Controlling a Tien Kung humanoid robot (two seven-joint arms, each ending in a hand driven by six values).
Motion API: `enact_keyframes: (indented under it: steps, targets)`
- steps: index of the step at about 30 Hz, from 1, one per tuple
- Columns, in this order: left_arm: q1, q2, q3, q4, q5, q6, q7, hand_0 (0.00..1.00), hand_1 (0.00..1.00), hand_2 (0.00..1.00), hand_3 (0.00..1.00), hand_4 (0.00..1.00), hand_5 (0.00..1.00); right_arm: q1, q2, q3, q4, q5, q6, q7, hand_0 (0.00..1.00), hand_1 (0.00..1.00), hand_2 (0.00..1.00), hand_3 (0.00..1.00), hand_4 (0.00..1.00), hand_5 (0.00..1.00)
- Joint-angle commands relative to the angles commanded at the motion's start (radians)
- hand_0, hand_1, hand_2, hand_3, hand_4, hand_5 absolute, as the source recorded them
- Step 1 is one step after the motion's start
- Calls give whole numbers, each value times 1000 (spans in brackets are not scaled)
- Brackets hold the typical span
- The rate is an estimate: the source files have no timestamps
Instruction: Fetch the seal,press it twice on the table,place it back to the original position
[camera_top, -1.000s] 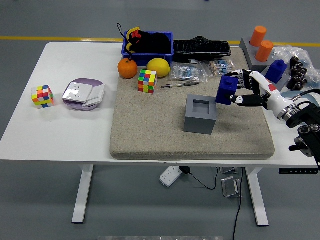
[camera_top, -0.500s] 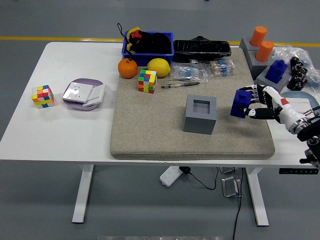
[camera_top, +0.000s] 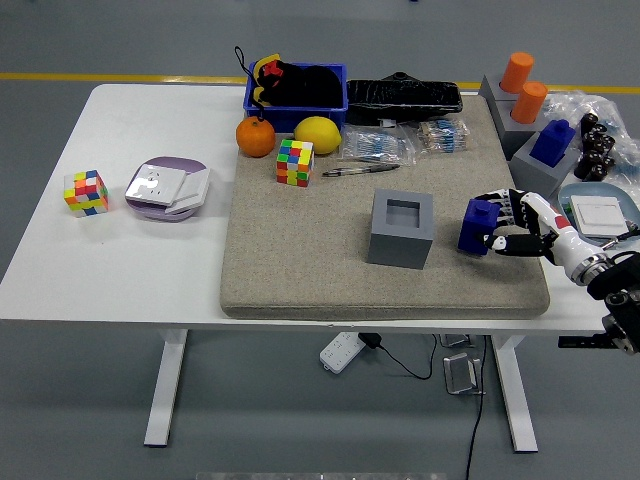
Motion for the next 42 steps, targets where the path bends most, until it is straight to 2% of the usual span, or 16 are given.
enact_keyframes:
  steps: [11,17,27,32,35,42]
  targets:
    - [0,-3,-3,1,0,0,0,815,817,786,839,794,396,-4,2,-4,-21,-1,-6,2,479,381,381,439,615,2]
    - [-1,-3,-4,2,-1,0,1,815,817,786,839,793,395,-4,-9,15,39,8,4,-6,479,378,379,437,616,2]
    - [-2,-2,-8,1,-1,0,0,815,818,786,839,794,395,21,-28,54,215,37,35,-28,480,379,379,438,620,2]
    - [-1,-2,-6,2,-2,-1,0,815,818,787,839,794,395,35,-25,41,276,55,55,-46,479,379,378,436,623,2]
    - [-2,-1,-6,1,-2,-1,0,815,818,787,839,794,395,43,-19,21,292,67,67,-58,479,379,378,436,623,2]
    - [-4,-1,-2,1,-4,-1,0,815,818,786,839,794,393,68,-2,-56,269,85,77,-61,481,382,380,439,627,2]
